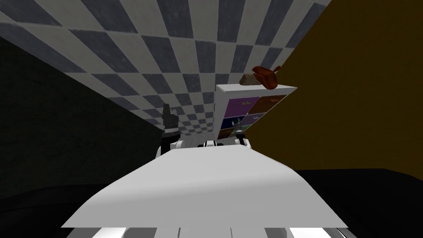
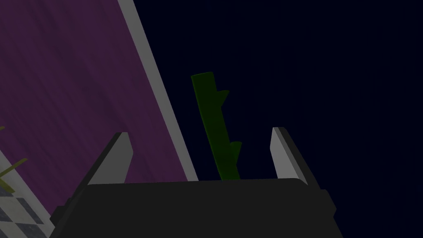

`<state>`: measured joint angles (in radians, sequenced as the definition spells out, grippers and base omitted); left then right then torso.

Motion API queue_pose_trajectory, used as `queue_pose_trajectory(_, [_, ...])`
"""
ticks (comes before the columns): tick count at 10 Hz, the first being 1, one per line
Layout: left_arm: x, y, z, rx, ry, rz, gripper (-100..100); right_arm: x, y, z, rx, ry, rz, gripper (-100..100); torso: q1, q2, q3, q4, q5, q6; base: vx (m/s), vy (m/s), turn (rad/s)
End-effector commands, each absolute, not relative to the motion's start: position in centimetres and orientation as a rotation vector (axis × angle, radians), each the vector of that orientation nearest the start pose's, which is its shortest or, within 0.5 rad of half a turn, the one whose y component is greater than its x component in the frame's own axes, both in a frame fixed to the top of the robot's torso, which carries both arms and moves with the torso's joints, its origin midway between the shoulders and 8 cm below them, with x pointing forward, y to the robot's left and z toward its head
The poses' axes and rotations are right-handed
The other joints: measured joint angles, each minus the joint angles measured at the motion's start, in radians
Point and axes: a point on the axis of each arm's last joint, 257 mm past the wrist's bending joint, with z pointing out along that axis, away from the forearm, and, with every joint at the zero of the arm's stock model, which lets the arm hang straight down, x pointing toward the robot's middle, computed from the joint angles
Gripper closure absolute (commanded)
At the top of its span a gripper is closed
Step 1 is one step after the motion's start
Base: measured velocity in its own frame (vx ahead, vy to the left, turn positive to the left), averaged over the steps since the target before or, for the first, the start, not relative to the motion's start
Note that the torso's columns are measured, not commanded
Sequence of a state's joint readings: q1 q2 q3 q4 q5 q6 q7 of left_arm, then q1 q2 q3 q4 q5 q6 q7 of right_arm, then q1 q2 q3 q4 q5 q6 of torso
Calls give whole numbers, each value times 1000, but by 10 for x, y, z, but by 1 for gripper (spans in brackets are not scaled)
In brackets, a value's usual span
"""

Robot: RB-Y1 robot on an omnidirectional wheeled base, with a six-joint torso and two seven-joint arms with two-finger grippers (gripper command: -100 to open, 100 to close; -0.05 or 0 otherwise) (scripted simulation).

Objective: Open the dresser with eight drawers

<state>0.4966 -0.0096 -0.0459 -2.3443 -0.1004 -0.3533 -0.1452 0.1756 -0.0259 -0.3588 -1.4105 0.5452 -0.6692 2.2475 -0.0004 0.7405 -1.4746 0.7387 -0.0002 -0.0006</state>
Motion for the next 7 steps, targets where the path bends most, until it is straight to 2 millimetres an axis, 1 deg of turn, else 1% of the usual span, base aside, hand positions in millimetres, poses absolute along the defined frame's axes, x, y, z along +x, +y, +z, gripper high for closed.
queue_pose_trajectory(1, [358,257,25,-611,750,-1127,0,443,-362,-239,-816,1164,-1179,-100,1,-1,0,0,0,2,-42,-27,-59])
queue_pose_trajectory(2, [358,257,25,-611,750,-1126,0,446,-371,-241,-791,1199,-1198,-100,1,-4,-3,-1,0,1,-72,-48,252])
queue_pose_trajectory(3, [358,257,25,-611,750,-1127,0,445,-374,-239,-782,1199,-1213,-100,0,-3,-2,-1,0,0,-72,-53,284])
queue_pose_trajectory(4, [358,257,25,-611,750,-1127,0,445,-374,-239,-788,1196,-1221,-100,0,-3,-2,-1,0,1,-34,-29,30])
queue_pose_trajectory(5, [358,257,25,-611,750,-1126,0,448,-383,-241,-766,1232,-1240,-100,1,-4,-2,-1,0,1,-69,-30,306])
queue_pose_trajectory(6, [358,257,25,-611,750,-1127,0,447,-386,-240,-760,1233,-1254,-100,1,-2,-1,-1,0,0,-72,-32,216])
queue_pose_trajectory(7, [358,257,25,-611,750,-1127,0,450,-392,-244,-746,1269,-1264,-100,1,-2,-1,0,0,1,-126,-50,404])
